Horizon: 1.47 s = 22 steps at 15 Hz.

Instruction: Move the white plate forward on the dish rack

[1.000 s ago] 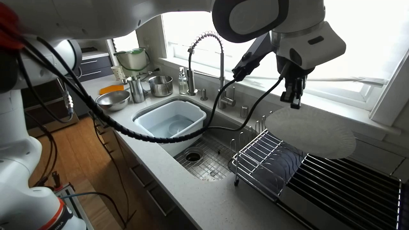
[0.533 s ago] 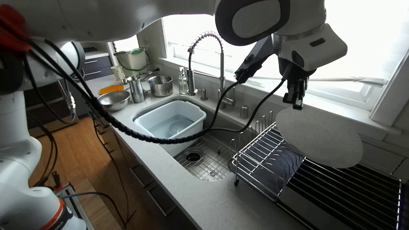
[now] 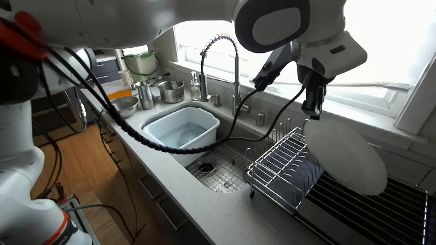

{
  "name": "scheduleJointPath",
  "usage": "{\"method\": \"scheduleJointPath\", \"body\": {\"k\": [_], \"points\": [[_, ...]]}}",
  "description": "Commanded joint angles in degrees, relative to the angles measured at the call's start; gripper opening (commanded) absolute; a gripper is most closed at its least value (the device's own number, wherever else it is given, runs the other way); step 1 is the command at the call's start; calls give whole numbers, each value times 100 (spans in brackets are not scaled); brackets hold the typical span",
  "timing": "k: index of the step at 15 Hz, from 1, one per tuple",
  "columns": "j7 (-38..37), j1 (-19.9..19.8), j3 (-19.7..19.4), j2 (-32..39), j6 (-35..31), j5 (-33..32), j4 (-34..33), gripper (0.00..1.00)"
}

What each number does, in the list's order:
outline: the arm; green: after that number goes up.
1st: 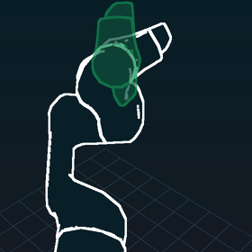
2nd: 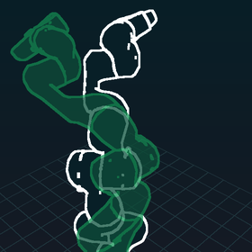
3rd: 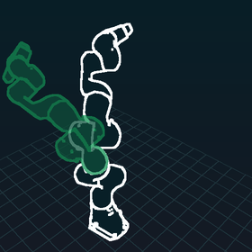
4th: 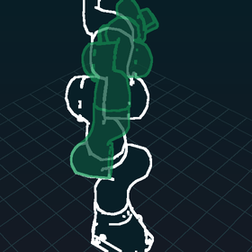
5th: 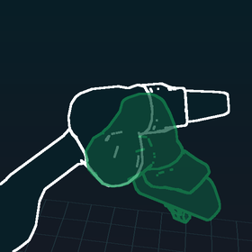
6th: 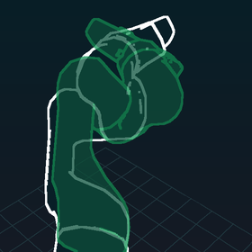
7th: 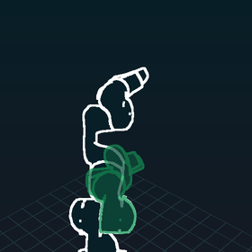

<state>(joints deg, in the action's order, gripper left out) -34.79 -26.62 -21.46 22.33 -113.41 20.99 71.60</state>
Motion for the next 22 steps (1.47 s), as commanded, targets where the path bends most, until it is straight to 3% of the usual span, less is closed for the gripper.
{"method": "scheduleJointPath", "body": {"k": [1,7,15,22], "points": [[111,-29,16,140,-33,-7,-184,56],[191,-29,5,164,-45,-24,-243,99],[191,74,-232,-379,-337,-488,146,99],[-324,385,-649,-1519,68,-2301,941,100]]}}
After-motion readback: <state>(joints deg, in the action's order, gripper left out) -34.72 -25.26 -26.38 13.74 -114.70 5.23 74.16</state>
